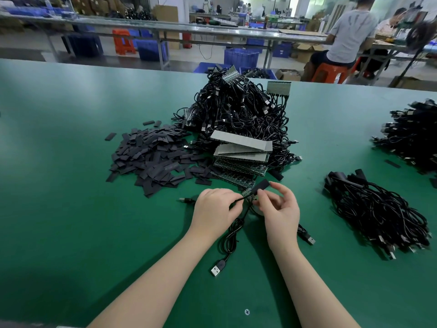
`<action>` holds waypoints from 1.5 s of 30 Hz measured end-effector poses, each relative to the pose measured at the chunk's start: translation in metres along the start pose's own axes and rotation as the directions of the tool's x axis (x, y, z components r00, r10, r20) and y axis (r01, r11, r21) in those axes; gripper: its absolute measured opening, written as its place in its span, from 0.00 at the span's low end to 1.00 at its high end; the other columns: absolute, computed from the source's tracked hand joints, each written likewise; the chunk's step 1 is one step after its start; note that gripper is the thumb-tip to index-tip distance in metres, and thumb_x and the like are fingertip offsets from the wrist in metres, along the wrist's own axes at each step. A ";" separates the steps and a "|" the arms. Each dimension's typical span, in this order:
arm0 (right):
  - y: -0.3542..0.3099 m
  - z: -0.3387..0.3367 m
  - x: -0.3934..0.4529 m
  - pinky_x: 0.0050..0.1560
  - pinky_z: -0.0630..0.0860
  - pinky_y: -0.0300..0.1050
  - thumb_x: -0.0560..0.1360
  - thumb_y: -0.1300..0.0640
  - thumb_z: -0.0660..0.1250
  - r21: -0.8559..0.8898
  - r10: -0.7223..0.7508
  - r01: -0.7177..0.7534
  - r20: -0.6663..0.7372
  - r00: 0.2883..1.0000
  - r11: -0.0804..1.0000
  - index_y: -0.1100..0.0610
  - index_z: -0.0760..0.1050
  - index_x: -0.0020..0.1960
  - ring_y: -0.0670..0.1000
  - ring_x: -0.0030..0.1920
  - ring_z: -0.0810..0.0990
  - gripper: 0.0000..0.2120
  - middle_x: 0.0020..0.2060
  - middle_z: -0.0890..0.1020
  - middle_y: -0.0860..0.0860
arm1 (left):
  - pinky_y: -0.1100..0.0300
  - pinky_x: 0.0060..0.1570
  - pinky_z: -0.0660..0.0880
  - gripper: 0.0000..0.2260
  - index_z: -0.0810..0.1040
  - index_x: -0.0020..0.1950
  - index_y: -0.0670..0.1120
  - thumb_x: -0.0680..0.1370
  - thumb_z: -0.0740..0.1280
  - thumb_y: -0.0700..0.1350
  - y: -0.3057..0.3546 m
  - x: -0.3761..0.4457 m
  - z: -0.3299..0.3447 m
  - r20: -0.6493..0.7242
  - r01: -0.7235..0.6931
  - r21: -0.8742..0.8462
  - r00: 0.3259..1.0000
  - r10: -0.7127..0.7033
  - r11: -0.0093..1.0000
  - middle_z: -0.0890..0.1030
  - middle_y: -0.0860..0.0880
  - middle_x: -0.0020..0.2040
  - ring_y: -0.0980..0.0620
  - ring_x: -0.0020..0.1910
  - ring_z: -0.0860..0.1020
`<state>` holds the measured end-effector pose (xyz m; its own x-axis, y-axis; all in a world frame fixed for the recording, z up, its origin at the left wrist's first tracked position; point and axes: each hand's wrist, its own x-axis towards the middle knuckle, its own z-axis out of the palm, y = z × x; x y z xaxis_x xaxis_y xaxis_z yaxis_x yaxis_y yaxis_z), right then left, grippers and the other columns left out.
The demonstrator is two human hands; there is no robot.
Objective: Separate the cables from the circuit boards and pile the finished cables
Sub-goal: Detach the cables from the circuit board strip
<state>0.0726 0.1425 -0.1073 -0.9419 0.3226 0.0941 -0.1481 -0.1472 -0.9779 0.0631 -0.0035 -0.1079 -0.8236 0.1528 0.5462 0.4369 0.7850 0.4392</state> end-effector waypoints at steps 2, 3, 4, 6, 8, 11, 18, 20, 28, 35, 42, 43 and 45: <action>0.002 0.002 0.001 0.44 0.80 0.37 0.76 0.59 0.73 -0.051 0.013 -0.011 0.032 0.999 0.999 0.45 0.76 0.54 0.48 0.43 0.86 0.13 0.42 0.87 0.47 | 0.52 0.49 0.76 0.07 0.86 0.50 0.48 0.77 0.69 0.46 0.001 -0.001 -0.001 -0.018 -0.011 -0.002 1.000 0.011 1.000 0.85 0.54 0.44 0.53 0.44 0.82; 0.003 0.003 0.001 0.46 0.80 0.38 0.75 0.58 0.74 -0.097 0.017 -0.011 0.057 0.998 0.995 0.43 0.76 0.53 0.47 0.44 0.85 0.13 0.42 0.87 0.46 | 0.53 0.48 0.76 0.07 0.85 0.51 0.48 0.77 0.69 0.46 0.001 -0.001 -0.001 -0.028 -0.015 -0.003 0.999 0.015 1.000 0.85 0.53 0.43 0.52 0.43 0.82; 0.004 0.004 0.001 0.48 0.80 0.39 0.75 0.57 0.75 -0.157 0.011 0.003 0.089 0.996 0.988 0.42 0.76 0.52 0.46 0.46 0.85 0.13 0.42 0.86 0.44 | 0.54 0.47 0.76 0.07 0.85 0.51 0.48 0.77 0.69 0.45 0.000 -0.001 -0.002 -0.036 -0.017 -0.003 0.999 0.017 1.000 0.85 0.53 0.43 0.52 0.43 0.82; 0.005 0.008 0.000 0.51 0.79 0.38 0.75 0.55 0.74 -0.283 -0.032 0.082 0.179 0.983 0.956 0.41 0.79 0.48 0.40 0.46 0.84 0.09 0.43 0.86 0.40 | 0.54 0.44 0.76 0.07 0.85 0.50 0.47 0.76 0.68 0.44 0.000 0.000 -0.003 -0.056 -0.023 0.000 0.998 0.023 1.000 0.85 0.53 0.40 0.51 0.41 0.82; 0.005 0.009 -0.003 0.50 0.77 0.34 0.76 0.55 0.73 -0.338 -0.078 0.159 0.241 0.967 0.928 0.39 0.81 0.46 0.38 0.46 0.83 0.10 0.43 0.85 0.37 | 0.56 0.43 0.75 0.07 0.85 0.48 0.46 0.76 0.67 0.43 -0.001 0.000 -0.003 -0.077 -0.023 -0.003 0.997 0.023 1.000 0.84 0.53 0.39 0.51 0.39 0.81; 0.003 0.008 -0.005 0.48 0.76 0.32 0.76 0.57 0.73 -0.308 -0.102 0.170 0.225 0.969 0.936 0.41 0.83 0.46 0.40 0.46 0.83 0.10 0.44 0.86 0.39 | 0.59 0.41 0.71 0.06 0.84 0.46 0.46 0.75 0.67 0.42 -0.001 0.000 -0.002 -0.081 -0.066 0.018 0.994 0.068 0.998 0.83 0.53 0.37 0.51 0.37 0.80; -0.019 -0.003 0.003 0.55 0.79 0.46 0.79 0.59 0.69 -0.007 -0.039 0.039 -0.007 0.999 0.999 0.52 0.83 0.46 0.48 0.49 0.84 0.05 0.46 0.87 0.49 | 0.65 0.67 0.59 0.26 0.67 0.74 0.46 0.79 0.59 0.56 0.001 -0.002 -0.005 -0.103 0.015 -0.045 0.994 -0.020 0.999 0.73 0.51 0.69 0.56 0.69 0.69; -0.040 -0.011 0.012 0.56 0.78 0.47 0.81 0.59 0.65 0.120 -0.076 0.087 -0.097 0.992 0.989 0.53 0.79 0.46 0.49 0.49 0.84 0.06 0.46 0.87 0.50 | 0.64 0.68 0.58 0.26 0.65 0.75 0.45 0.80 0.56 0.55 0.000 -0.002 -0.007 -0.122 0.066 -0.075 0.990 -0.075 0.995 0.71 0.50 0.71 0.55 0.70 0.67; -0.118 -0.117 0.065 0.39 0.73 0.46 0.80 0.45 0.63 -0.835 -0.540 0.215 -0.112 0.834 0.506 0.50 0.78 0.52 0.53 0.36 0.78 0.10 0.40 0.83 0.50 | 0.66 0.66 0.57 0.23 0.69 0.72 0.45 0.80 0.56 0.53 0.001 -0.002 -0.004 -0.083 0.058 -0.060 0.995 -0.063 0.997 0.74 0.50 0.67 0.55 0.67 0.69; -0.084 -0.169 0.099 0.43 0.74 0.51 0.82 0.54 0.59 -0.990 -0.191 -0.139 -0.136 0.972 -0.004 0.58 0.82 0.53 0.64 0.45 0.76 0.15 0.45 0.79 0.62 | 0.64 0.65 0.59 0.21 0.73 0.70 0.47 0.81 0.54 0.53 0.001 -0.001 -0.005 -0.053 0.078 -0.036 0.995 -0.080 0.996 0.76 0.52 0.66 0.55 0.67 0.71; -0.090 -0.139 0.091 0.53 0.69 0.58 0.77 0.58 0.68 -0.999 -0.471 -0.030 -0.009 0.882 -0.037 0.61 0.83 0.54 0.67 0.52 0.76 0.09 0.52 0.79 0.65 | 0.60 0.63 0.66 0.14 0.77 0.65 0.48 0.80 0.62 0.45 -0.002 0.001 -0.002 -0.055 0.119 -0.050 0.991 -0.122 0.992 0.79 0.54 0.60 0.55 0.62 0.75; -0.090 -0.126 0.085 0.52 0.69 0.58 0.75 0.60 0.69 -0.999 -0.494 0.012 0.032 0.869 -0.043 0.60 0.83 0.54 0.66 0.51 0.76 0.09 0.51 0.79 0.65 | 0.59 0.61 0.67 0.13 0.78 0.64 0.49 0.80 0.63 0.44 -0.002 0.000 -0.002 -0.056 0.115 -0.048 0.991 -0.118 0.992 0.80 0.53 0.59 0.55 0.60 0.76; -0.087 -0.098 0.071 0.48 0.71 0.56 0.73 0.61 0.70 -0.989 -0.505 0.132 0.147 0.851 -0.066 0.60 0.83 0.53 0.66 0.48 0.78 0.09 0.47 0.80 0.63 | 0.60 0.58 0.68 0.12 0.79 0.61 0.49 0.79 0.64 0.43 -0.002 0.000 -0.001 -0.051 0.115 -0.042 0.992 -0.117 0.992 0.81 0.54 0.56 0.55 0.56 0.77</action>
<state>0.0479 0.2703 -0.0339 -0.7708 0.2113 0.6010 0.1839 0.9770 -0.1077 0.0626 -0.0058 -0.1081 -0.8495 0.0287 0.5268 0.3538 0.7718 0.5284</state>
